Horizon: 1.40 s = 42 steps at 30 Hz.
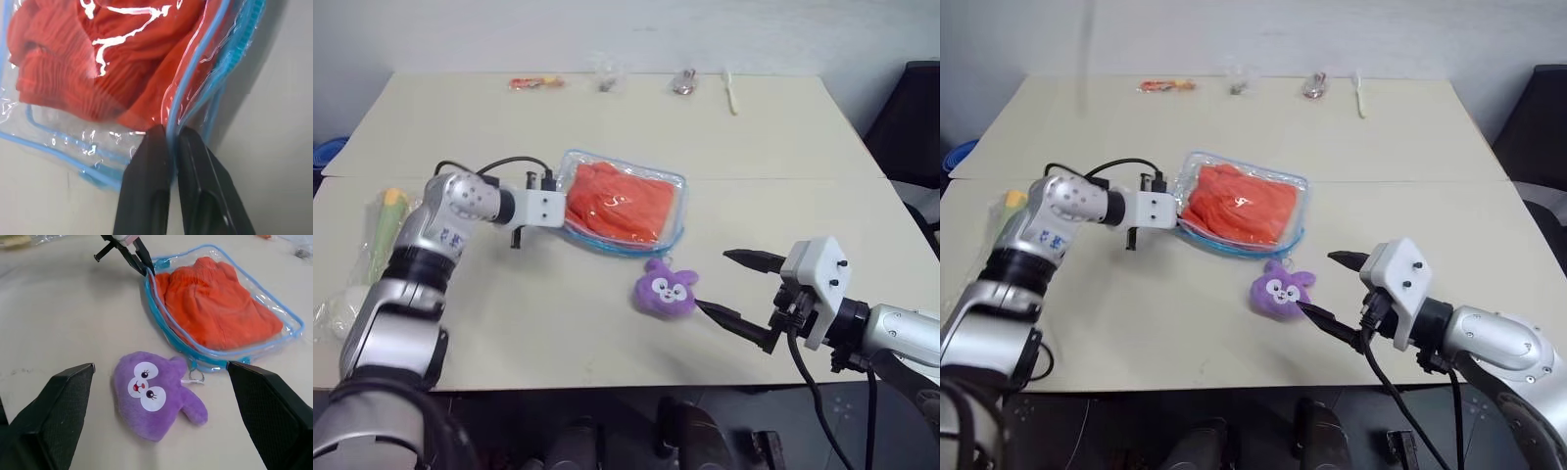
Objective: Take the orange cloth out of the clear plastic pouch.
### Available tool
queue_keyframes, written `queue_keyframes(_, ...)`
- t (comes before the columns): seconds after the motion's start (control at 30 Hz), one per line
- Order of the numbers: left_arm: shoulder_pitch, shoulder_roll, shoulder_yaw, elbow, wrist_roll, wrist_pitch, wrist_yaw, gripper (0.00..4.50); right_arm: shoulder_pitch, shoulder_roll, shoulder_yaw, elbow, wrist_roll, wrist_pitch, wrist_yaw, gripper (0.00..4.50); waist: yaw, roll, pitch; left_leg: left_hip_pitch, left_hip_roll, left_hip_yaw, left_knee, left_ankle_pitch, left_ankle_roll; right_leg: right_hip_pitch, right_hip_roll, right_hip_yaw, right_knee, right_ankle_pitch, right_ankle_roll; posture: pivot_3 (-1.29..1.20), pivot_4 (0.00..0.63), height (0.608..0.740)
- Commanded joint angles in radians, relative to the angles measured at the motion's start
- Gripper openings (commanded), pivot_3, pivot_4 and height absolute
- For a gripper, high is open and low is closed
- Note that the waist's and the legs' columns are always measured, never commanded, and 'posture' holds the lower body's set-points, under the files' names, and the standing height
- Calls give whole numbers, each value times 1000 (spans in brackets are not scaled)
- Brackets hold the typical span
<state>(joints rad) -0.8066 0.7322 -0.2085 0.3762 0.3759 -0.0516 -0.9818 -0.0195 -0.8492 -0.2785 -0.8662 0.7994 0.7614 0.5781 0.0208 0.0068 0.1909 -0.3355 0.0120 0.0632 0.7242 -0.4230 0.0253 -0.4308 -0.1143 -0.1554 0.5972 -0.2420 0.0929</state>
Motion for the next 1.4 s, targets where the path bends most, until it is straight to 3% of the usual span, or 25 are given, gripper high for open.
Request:
queue_keyframes(0.03,175,33,71,-364,25,294,-22,326,-18,-13,-1,-3,4,-31,32,4500,2,0,0,0,0,0,0,0,0,0,0,0,0,0,0,0,150,740)
queue_keyframes(0.13,316,34,97,-598,12,485,-50,326,-45,-15,16,24,1,-36,55,4500,4,0,0,1,1,0,1,0,0,1,0,1,0,0,0,0,150,740)
queue_keyframes(0.2,348,39,99,-659,15,535,-40,326,-64,-17,34,43,-8,-43,72,4500,8,0,0,1,2,-1,1,0,0,2,0,1,0,0,0,0,150,740)
queue_keyframes(0.57,320,86,116,-597,-62,499,-2,326,-125,-3,94,93,-39,-65,120,4500,7,0,0,1,1,-1,2,0,0,2,0,0,0,0,0,0,150,740)
queue_keyframes(0.67,333,98,124,-623,-87,526,-9,904,-129,-4,97,104,-46,-73,125,4500,7,0,0,0,1,-1,2,0,0,2,0,0,0,0,0,0,150,740)
queue_keyframes(0.93,382,153,191,-735,-172,668,-42,3400,-121,-11,111,117,-73,-91,145,4500,6,0,0,0,1,-1,2,0,0,2,0,0,0,0,0,0,150,740)
queue_keyframes(1.0,375,164,241,-754,-238,739,-68,4031,-113,-12,121,116,-98,-98,145,4500,7,0,0,0,1,-1,2,0,0,2,0,0,0,0,0,0,150,740)
queue_keyframes(1.03,361,171,295,-773,-337,798,-130,4328,-110,-9,135,113,-118,-101,136,4500,6,0,0,0,2,-1,2,0,0,2,0,0,0,0,0,0,150,740)
queue_keyframes(1.23,333,274,513,-792,-795,961,-444,4328,-93,15,276,123,-305,-153,79,4500,2,0,0,0,3,-1,2,0,0,2,0,0,0,0,0,0,150,740)
queue_keyframes(1.4,284,354,470,-711,-908,946,-502,4328,-104,50,436,162,-481,-196,33,4500,4,1,0,1,1,-1,2,0,-2,2,0,0,1,-1,-1,0,150,740)
